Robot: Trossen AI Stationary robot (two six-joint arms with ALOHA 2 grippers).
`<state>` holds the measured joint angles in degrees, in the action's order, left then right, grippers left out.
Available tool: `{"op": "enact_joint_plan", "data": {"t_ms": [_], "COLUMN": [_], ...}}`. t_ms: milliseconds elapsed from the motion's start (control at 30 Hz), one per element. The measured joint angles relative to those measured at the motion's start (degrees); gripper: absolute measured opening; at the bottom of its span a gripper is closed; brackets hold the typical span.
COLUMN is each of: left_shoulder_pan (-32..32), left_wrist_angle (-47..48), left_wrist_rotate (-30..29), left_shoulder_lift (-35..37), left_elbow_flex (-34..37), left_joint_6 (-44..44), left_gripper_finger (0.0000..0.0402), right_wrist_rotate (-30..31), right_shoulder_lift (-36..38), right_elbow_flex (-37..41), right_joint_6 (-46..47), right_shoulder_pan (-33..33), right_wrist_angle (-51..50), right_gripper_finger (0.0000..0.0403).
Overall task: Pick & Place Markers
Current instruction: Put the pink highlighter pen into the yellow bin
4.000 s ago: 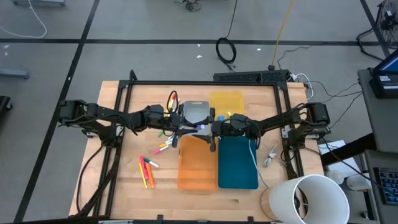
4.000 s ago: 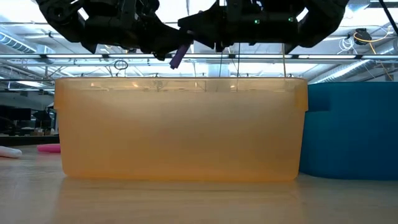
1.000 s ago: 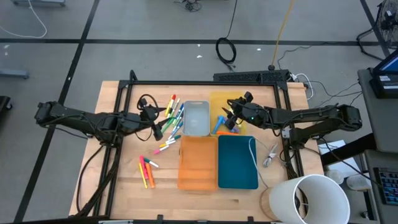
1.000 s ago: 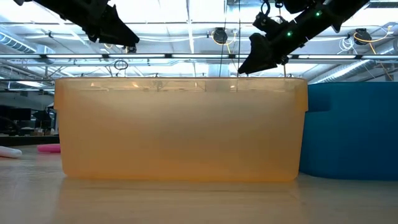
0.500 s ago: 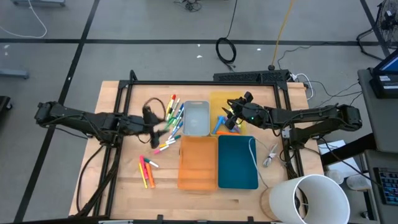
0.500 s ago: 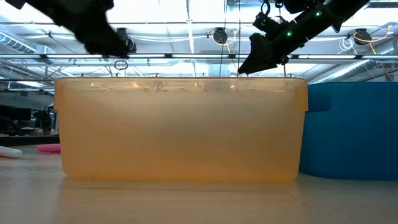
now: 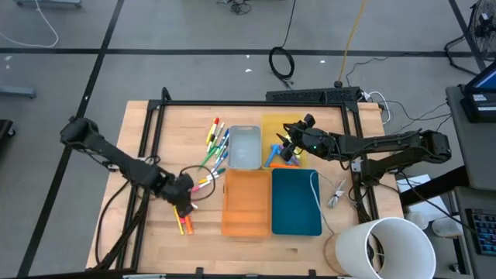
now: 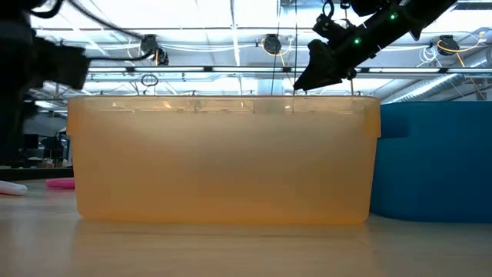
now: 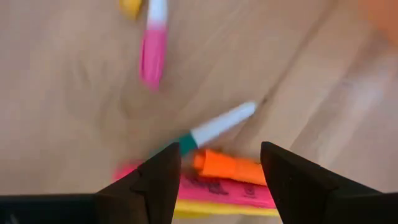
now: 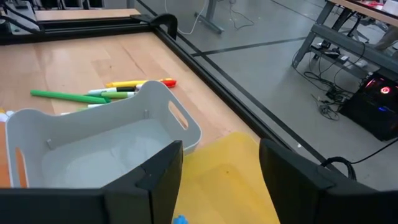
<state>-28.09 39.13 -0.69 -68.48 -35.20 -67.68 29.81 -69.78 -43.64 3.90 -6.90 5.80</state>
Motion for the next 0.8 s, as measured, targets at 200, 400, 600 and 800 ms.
{"op": "enact_joint_plan", "data": {"t_ms": [200,400,600,800], "left_shoulder_pan": [-3.0,-1.7,0.0,0.4], "left_wrist_angle": [0.0,2.7,4.1,4.3], "left_wrist_rotate": [5.4,5.1,3.3,1.0], "left_shoulder_lift": [-6.1,-6.9,-6.9,-6.9], "left_elbow_flex": [0.0,0.0,0.0,0.0], "left_joint_6": [-16.7,-15.4,-8.7,-6.4], "left_gripper_finger": [0.0223,0.0223,0.0223,0.0223], "right_wrist_rotate": [-0.1,-0.1,-0.1,-0.1], "right_shoulder_lift": [0.0,0.0,0.0,0.0], "right_elbow_flex": [0.0,0.0,0.0,0.0], "right_joint_6": [1.3,1.4,1.4,1.4], "right_shoulder_pan": [0.2,0.2,0.2,0.2], "right_wrist_angle": [0.0,0.0,0.0,0.0], "right_gripper_finger": [0.0199,0.0201,0.0195,0.0196]}}
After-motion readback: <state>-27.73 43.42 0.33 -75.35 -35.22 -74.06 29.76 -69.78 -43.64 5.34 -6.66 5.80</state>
